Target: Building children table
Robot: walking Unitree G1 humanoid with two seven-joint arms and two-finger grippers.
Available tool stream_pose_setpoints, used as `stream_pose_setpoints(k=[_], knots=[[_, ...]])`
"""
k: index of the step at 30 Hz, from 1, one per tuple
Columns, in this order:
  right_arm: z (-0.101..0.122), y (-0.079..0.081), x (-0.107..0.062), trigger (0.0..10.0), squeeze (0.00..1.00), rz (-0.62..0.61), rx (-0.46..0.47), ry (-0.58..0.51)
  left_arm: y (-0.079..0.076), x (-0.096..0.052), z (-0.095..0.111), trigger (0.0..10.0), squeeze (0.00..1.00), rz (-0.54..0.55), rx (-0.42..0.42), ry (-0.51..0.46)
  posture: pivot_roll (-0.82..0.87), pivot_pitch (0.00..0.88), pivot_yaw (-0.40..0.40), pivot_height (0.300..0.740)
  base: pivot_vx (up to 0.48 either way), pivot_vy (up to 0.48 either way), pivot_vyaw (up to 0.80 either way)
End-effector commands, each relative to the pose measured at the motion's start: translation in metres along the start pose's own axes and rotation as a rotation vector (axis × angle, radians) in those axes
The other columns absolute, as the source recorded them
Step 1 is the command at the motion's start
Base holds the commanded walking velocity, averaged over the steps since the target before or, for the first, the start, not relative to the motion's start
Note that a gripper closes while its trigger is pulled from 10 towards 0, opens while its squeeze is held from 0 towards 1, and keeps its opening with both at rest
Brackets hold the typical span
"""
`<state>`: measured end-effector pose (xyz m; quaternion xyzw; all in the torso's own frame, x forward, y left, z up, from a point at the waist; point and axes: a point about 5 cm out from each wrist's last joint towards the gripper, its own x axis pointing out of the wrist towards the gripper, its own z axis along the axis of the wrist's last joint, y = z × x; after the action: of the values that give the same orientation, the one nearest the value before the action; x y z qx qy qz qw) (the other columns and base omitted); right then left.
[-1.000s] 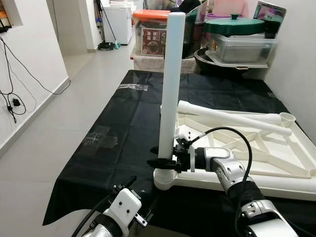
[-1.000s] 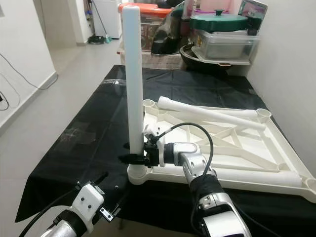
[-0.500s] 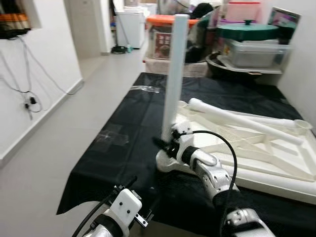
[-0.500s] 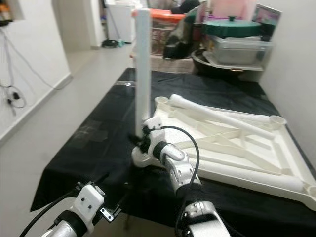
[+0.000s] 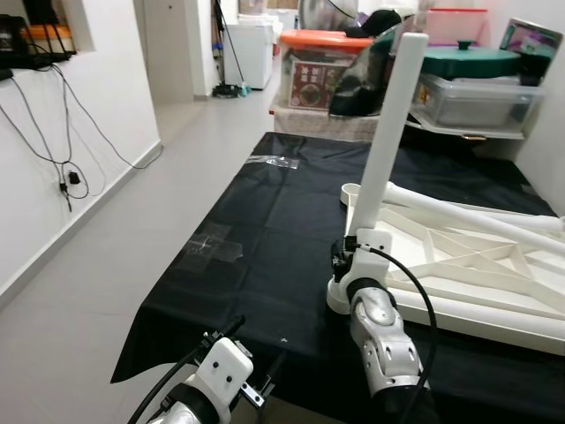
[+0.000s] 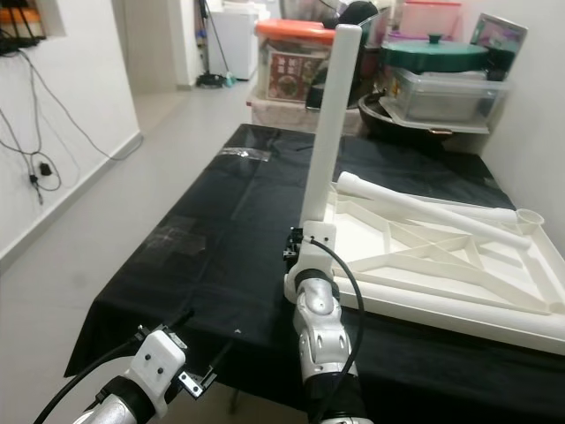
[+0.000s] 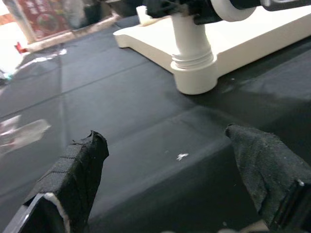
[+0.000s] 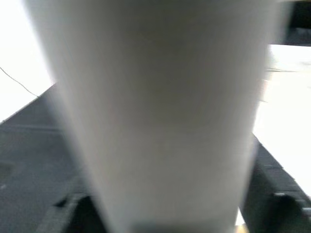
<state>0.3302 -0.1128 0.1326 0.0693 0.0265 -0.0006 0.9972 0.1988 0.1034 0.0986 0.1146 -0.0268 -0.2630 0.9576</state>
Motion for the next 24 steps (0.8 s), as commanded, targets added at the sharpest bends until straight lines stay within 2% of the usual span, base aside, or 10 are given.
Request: stream_pose_setpoints(k=[1,2,3,6,7,10,11,15,18,24], knots=[[-0.004,0.015,-0.001,10.0,1.00,0.075,0.052,-0.003,0.000,0.000,0.000,10.0,0.00,-0.009,-0.001,-0.002,0.10,0.000,-0.059,0.740,0.000,0.000,0.00],[-0.004,0.015,-0.001,10.0,1.00,0.075,0.052,-0.003,0.000,0.000,0.000,10.0,0.00,-0.009,-0.001,-0.002,0.10,0.000,-0.059,0.740,0.000,0.000,0.00],[-0.002,0.015,0.002,10.0,0.00,0.145,0.094,0.000,0.000,0.000,0.000,10.0,0.00,-0.009,-0.001,-0.002,0.10,0.000,-0.057,0.740,0.000,0.000,0.00],[0.012,0.008,0.011,10.0,0.00,0.413,0.127,-0.019,0.000,0.001,0.000,10.0,0.00,-0.008,-0.002,-0.003,0.10,0.000,-0.058,0.740,0.000,0.000,0.00],[0.012,0.008,0.011,10.0,0.00,0.413,0.127,-0.019,0.000,0.001,0.000,10.0,0.00,-0.008,-0.002,-0.003,0.10,0.000,-0.058,0.740,0.000,0.000,0.00],[0.014,0.001,0.009,10.0,0.00,0.773,0.035,0.085,0.001,0.002,0.000,10.0,0.00,-0.013,0.000,-0.004,0.09,0.000,-0.053,0.740,0.000,0.000,0.00],[0.014,0.001,0.009,10.0,0.00,0.773,0.035,0.085,0.001,0.002,0.000,10.0,0.00,-0.013,0.000,-0.004,0.09,0.000,-0.053,0.740,0.000,0.000,0.00],[0.019,-0.010,0.002,10.0,0.00,1.162,-0.031,0.233,0.002,0.003,-0.001,10.0,0.00,-0.014,0.001,-0.003,0.10,0.000,-0.055,0.740,0.000,0.000,0.00],[0.023,-0.010,0.003,10.0,0.00,1.276,-0.050,0.267,0.002,0.003,-0.001,10.0,0.00,-0.012,0.003,-0.002,0.10,0.000,-0.055,0.740,0.000,0.000,0.00],[0.030,0.002,0.009,10.0,0.00,1.382,-0.071,0.269,0.002,0.003,-0.001,10.0,0.00,-0.004,0.006,0.000,0.11,0.000,-0.060,0.740,0.000,0.000,0.00]])
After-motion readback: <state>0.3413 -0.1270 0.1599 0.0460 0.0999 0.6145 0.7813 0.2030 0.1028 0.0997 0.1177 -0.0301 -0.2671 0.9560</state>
